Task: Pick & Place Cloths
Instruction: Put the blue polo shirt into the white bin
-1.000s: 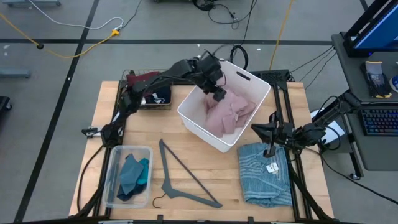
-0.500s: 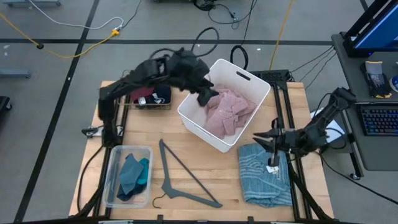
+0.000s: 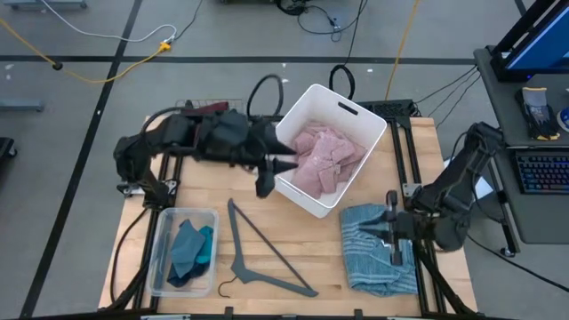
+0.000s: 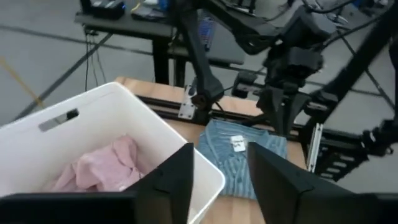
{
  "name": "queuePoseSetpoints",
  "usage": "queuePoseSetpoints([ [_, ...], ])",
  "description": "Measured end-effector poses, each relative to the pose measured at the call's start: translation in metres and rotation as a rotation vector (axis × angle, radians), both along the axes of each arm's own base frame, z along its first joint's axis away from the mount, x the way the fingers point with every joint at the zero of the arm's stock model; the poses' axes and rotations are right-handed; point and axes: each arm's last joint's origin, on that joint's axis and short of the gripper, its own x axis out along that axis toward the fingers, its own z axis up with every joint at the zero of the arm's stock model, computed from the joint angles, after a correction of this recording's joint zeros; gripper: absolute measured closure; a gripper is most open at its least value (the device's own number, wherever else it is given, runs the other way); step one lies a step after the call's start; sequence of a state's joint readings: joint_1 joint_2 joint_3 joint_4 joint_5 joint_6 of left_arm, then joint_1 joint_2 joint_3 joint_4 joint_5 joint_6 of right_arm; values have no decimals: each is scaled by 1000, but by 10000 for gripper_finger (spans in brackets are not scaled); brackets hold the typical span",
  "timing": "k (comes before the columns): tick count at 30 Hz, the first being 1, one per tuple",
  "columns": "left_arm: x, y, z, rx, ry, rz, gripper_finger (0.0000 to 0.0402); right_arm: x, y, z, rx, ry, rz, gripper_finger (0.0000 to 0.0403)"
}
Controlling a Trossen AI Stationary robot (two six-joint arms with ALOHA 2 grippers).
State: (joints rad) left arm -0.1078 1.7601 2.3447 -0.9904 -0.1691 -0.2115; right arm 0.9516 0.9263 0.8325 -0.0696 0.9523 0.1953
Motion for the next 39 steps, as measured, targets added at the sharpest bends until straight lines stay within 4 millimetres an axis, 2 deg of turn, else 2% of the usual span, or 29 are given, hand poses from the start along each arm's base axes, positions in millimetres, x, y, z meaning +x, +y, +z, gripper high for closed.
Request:
queuePoseSetpoints([
  [5, -4, -28, 3, 76, -27, -58, 319, 6, 13, 1, 96, 154, 70, 392],
  [8, -6, -40, 4, 105, -45, -85, 375, 8, 18, 3, 147, 268, 89, 401],
  [10, -7, -45, 5, 119, -50, -95, 394, 9, 21, 5, 179, 350, 101, 401],
  [16, -11, -60, 5, 141, -48, -119, 397, 12, 34, 2, 191, 618, 171, 402],
  [24, -17, -66, 6, 173, -46, -101, 399, 14, 48, -18, 135, 895, 265, 402],
  [29, -16, -66, 2, 178, -27, -83, 400, 15, 52, -29, 88, 981, 259, 402],
  [33, -7, -67, -12, 177, 3, -75, 399, 15, 55, -34, 57, 1043, 315, 399],
  [39, -11, -68, -30, 154, -17, -75, 400, 15, 56, -36, 48, 1073, 343, 386],
])
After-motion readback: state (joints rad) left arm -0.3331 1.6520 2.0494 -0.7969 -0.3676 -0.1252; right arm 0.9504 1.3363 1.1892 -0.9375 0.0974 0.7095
